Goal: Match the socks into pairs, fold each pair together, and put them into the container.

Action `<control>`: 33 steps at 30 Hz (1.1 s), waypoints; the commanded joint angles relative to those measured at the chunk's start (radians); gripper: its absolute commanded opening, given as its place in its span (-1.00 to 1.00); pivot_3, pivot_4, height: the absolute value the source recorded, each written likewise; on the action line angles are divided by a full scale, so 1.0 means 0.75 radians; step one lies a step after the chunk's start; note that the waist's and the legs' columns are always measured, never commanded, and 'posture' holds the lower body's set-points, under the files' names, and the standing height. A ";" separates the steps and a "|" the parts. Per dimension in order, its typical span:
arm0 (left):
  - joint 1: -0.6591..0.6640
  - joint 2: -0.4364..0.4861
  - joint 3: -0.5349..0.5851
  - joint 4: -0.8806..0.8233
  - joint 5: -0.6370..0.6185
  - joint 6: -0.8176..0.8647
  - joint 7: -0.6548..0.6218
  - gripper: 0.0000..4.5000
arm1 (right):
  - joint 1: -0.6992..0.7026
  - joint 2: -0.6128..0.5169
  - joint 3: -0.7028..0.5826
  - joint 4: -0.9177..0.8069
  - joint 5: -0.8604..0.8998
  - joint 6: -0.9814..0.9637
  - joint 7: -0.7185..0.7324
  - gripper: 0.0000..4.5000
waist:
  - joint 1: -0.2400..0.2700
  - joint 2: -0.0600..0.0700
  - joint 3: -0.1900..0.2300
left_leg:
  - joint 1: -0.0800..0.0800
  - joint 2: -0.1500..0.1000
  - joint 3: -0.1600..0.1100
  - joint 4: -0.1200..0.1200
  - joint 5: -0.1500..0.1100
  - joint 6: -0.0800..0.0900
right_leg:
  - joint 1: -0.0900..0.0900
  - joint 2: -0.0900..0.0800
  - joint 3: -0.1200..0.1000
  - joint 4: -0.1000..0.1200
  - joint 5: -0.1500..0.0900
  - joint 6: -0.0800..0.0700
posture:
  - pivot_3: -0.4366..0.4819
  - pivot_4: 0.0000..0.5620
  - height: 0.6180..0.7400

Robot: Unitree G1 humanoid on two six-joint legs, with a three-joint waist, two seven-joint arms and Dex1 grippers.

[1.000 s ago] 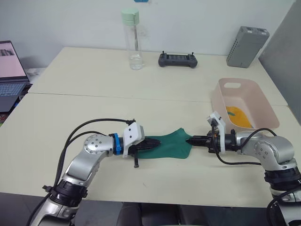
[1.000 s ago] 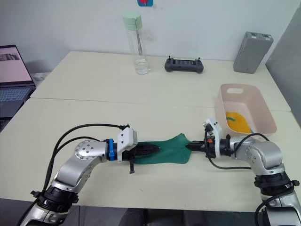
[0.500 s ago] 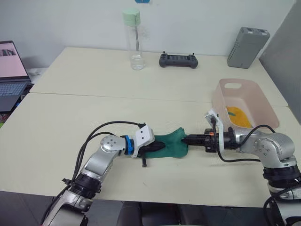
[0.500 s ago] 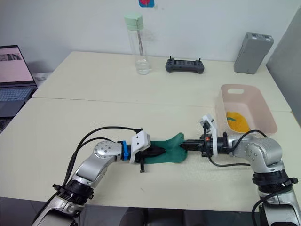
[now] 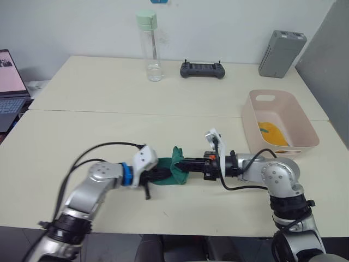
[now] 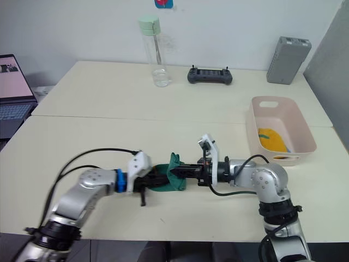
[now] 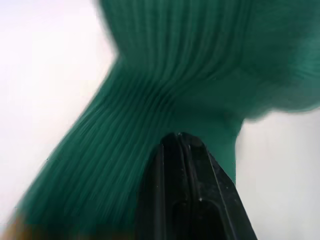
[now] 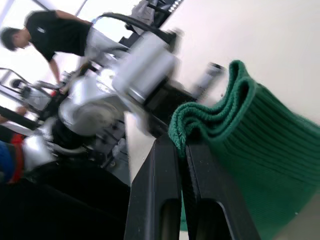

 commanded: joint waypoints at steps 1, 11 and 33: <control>0.044 0.167 0.233 -0.124 -0.127 0.094 -0.058 -1.00 | -0.067 0.070 0.124 0.089 -0.121 -0.114 -0.021 -0.98 | -0.009 0.000 0.000 | 0.000 0.001 0.000 0.000 0.000 0.000 | 0.000 0.000 0.000 0.000 0.000 -0.001 | -0.05 -0.47 1.00; -0.069 0.260 0.335 -0.086 -0.202 0.111 -0.064 -1.00 | -0.106 0.063 0.127 0.086 -0.127 -0.116 0.045 0.16 | 0.018 0.000 0.001 | -0.002 0.000 0.001 -0.002 0.000 -0.001 | -0.001 -0.001 -0.002 -0.003 -0.001 -0.003 | -0.05 -0.47 1.00; -0.016 0.127 -0.048 0.295 0.180 -0.426 -0.068 -1.00 | -0.026 -0.014 0.131 0.174 -0.256 -0.077 -0.104 0.45 | 0.011 0.001 0.000 | 0.001 0.001 0.002 -0.002 0.000 0.000 | 0.000 0.000 0.001 -0.002 0.000 -0.003 | -0.05 -0.47 1.00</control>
